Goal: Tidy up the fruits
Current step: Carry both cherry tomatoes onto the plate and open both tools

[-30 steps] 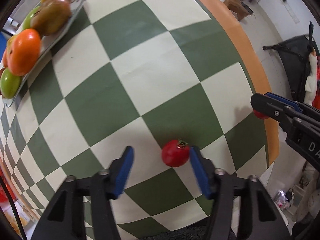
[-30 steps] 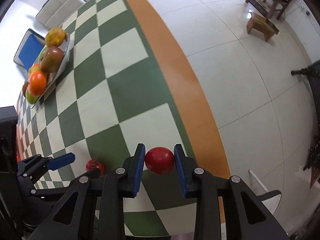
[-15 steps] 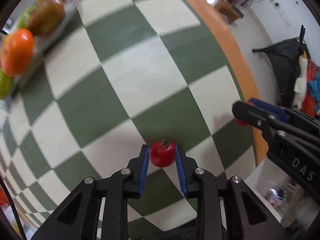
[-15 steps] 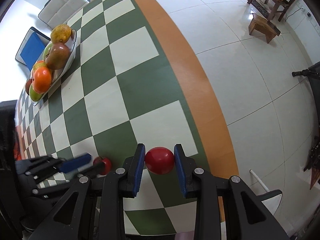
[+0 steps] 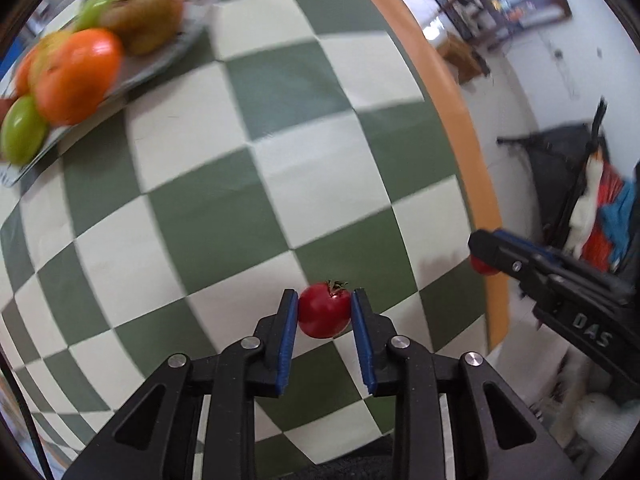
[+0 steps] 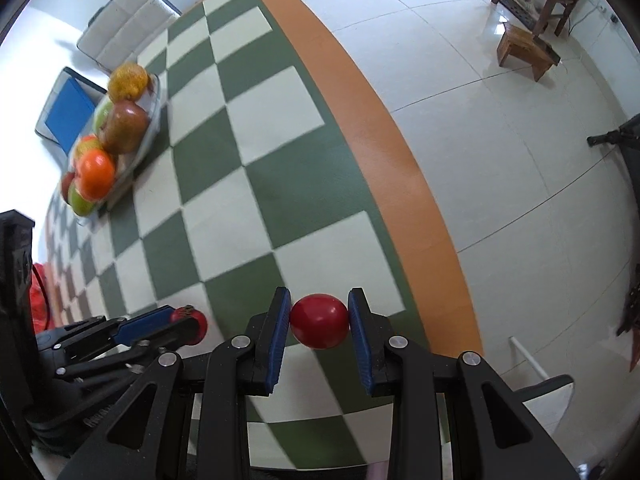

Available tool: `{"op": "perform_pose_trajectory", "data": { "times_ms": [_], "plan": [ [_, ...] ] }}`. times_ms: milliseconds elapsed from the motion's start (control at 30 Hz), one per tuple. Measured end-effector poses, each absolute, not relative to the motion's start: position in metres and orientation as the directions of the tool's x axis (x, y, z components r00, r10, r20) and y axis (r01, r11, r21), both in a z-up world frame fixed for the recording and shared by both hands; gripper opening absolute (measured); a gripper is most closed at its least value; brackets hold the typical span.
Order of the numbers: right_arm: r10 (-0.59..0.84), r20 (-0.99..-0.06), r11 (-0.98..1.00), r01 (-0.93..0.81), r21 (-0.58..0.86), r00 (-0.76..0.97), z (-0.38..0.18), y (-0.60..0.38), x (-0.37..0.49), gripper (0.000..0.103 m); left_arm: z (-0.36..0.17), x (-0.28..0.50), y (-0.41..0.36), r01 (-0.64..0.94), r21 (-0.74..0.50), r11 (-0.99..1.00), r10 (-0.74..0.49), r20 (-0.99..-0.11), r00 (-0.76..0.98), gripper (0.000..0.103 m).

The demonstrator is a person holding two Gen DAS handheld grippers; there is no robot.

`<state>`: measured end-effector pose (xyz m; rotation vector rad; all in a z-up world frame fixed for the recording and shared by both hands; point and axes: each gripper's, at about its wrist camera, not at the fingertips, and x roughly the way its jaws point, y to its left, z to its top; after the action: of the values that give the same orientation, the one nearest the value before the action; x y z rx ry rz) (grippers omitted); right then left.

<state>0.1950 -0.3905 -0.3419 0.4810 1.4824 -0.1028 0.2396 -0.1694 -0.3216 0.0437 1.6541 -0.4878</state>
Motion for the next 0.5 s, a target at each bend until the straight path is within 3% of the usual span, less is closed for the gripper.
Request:
{"op": "perform_pose_trajectory", "data": {
  "times_ms": [267,500],
  "plan": [
    [0.362,-0.919,0.883,0.259,0.391,0.156,-0.31,-0.341,0.228,0.032,-0.267,0.28,-0.07,0.069,-0.399,0.914,-0.398,-0.917,-0.037,0.025],
    [0.586,-0.796,0.782,0.151,0.605,0.154,-0.3,-0.247,0.3,0.032,-0.255,0.324,0.018,-0.188,-0.473,0.861,-0.465,-0.881,0.09,0.025]
  ]
}}
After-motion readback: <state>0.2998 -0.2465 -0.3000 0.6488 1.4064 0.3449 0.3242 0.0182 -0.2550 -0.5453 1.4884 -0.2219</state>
